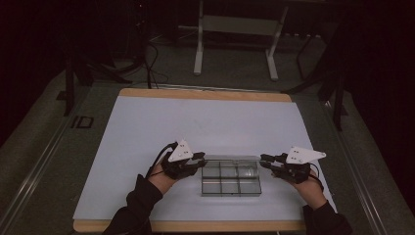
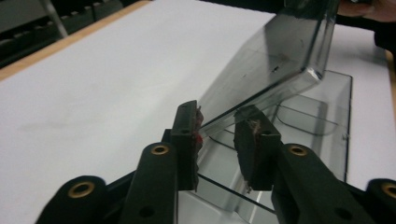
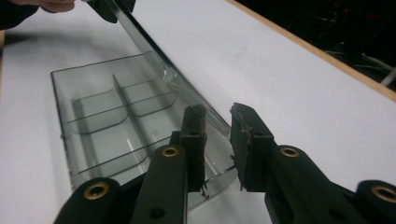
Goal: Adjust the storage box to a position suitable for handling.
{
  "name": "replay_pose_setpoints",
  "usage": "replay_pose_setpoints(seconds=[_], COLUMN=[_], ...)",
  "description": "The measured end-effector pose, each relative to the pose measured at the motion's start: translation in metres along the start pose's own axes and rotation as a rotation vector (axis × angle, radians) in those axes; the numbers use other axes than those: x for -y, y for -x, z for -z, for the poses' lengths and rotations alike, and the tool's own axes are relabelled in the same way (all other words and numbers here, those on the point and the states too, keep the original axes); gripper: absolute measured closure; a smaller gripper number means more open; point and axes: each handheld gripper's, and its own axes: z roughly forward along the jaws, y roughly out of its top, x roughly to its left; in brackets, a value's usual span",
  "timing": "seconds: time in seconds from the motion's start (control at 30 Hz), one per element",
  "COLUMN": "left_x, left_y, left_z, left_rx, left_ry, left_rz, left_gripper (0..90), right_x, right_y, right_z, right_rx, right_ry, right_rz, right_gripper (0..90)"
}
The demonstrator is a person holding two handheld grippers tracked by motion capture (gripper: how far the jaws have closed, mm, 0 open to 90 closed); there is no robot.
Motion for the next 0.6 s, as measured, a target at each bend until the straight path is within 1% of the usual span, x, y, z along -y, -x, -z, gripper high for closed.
replay_pose_setpoints(seconds=[0.03, 0.07, 0.1, 0.23, 0.33, 0.43, 0.5, 0.57, 0.6], left_x=[-0.001, -0.002, -0.002, -0.004, -0.004, -0.004, -0.005, -0.005, -0.005], left_y=[0.000, 0.000, 0.000, -0.003, -0.003, -0.005, -0.008, -0.010, -0.012], left_z=[0.000, 0.000, 0.000, -0.002, -0.002, -0.004, -0.006, -0.007, -0.008], left_rx=[-0.006, -0.015, -0.024, -0.033, -0.046, -0.058, -0.067, -0.066, -0.070], left_ry=[0.005, 0.007, 0.013, 0.021, 0.028, 0.041, 0.045, 0.048, 0.056], left_rz=[0.005, 0.002, 0.002, 0.030, 0.036, 0.047, 0.051, 0.059, 0.074], left_gripper=[72.7, 74.4, 74.4, 75.3, 75.7, 76.7, 77.6, 78.1, 78.6], right_x=[-0.001, -0.002, -0.002, -0.004, -0.005, -0.006, -0.007, -0.008, -0.008], right_y=[0.001, 0.001, 0.001, 0.003, 0.004, 0.006, 0.008, 0.010, 0.010], right_z=[0.000, -0.001, -0.001, -0.002, -0.004, -0.006, -0.007, -0.009, -0.010], right_rx=[0.007, 0.017, 0.017, 0.036, 0.048, 0.058, 0.065, 0.075, 0.080], right_ry=[0.005, 0.007, 0.007, 0.018, 0.027, 0.040, 0.046, 0.049, 0.054], right_rz=[0.000, -0.004, -0.004, -0.005, -0.007, -0.026, -0.030, -0.036, -0.037], right_gripper=[76.6, 77.2, 77.2, 77.5, 77.6, 78.1, 78.8, 78.9, 78.9])
